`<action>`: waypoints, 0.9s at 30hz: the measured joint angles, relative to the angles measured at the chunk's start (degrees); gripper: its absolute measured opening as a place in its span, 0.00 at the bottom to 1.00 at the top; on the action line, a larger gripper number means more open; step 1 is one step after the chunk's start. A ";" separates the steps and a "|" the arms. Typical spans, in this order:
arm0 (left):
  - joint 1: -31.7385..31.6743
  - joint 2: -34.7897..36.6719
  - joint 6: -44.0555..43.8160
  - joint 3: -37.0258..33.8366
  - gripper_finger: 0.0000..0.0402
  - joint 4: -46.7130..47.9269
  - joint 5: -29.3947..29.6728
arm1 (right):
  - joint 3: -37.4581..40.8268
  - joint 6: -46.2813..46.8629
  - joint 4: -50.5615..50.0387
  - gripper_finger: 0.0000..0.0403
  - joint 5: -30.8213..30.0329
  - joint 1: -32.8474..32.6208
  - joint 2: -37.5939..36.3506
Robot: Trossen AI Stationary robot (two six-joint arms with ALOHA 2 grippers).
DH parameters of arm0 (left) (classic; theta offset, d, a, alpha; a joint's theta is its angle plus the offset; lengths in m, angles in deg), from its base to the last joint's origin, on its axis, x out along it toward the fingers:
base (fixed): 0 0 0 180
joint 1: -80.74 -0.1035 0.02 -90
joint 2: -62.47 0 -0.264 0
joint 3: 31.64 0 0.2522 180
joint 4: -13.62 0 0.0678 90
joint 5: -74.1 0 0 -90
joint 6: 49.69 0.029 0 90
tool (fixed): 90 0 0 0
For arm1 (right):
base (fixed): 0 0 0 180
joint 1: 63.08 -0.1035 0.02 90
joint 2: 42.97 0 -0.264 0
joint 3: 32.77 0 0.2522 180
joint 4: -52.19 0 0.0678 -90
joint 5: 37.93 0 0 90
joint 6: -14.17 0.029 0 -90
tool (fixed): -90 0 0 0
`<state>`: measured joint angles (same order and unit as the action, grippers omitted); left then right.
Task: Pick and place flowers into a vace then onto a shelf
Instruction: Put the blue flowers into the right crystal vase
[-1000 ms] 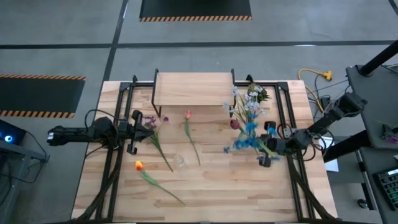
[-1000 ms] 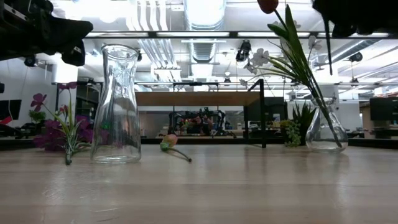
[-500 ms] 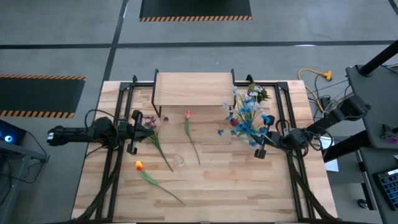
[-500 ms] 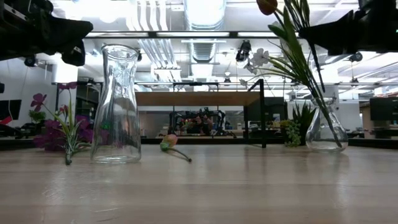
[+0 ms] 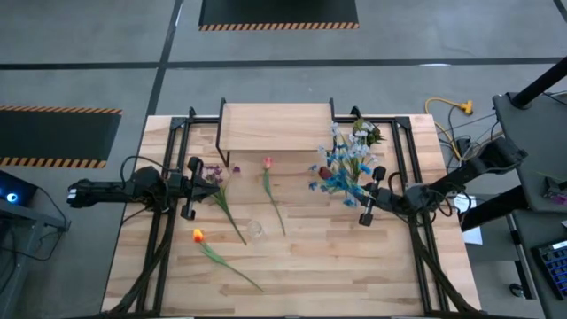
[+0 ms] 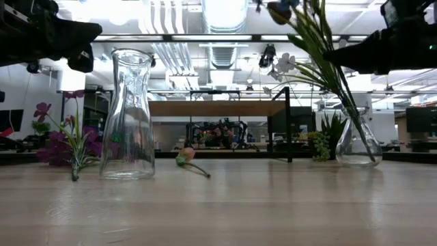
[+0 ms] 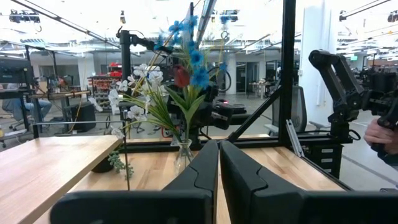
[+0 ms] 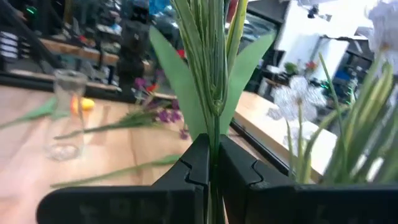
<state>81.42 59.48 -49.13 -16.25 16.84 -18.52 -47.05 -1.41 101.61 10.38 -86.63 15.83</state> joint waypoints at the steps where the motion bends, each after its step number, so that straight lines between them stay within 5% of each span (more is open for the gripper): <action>1: -0.01 0.00 0.00 0.00 0.00 0.02 -0.02 | 0.00 0.28 -0.09 0.03 -0.66 0.00 0.51; 27: -0.01 0.00 0.00 0.00 0.00 0.02 -0.02 | 0.00 6.27 -3.44 0.03 -2.30 -0.02 5.03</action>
<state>81.41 59.48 -49.13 -16.25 16.86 -18.54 -47.05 4.86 98.17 8.08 -86.65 20.86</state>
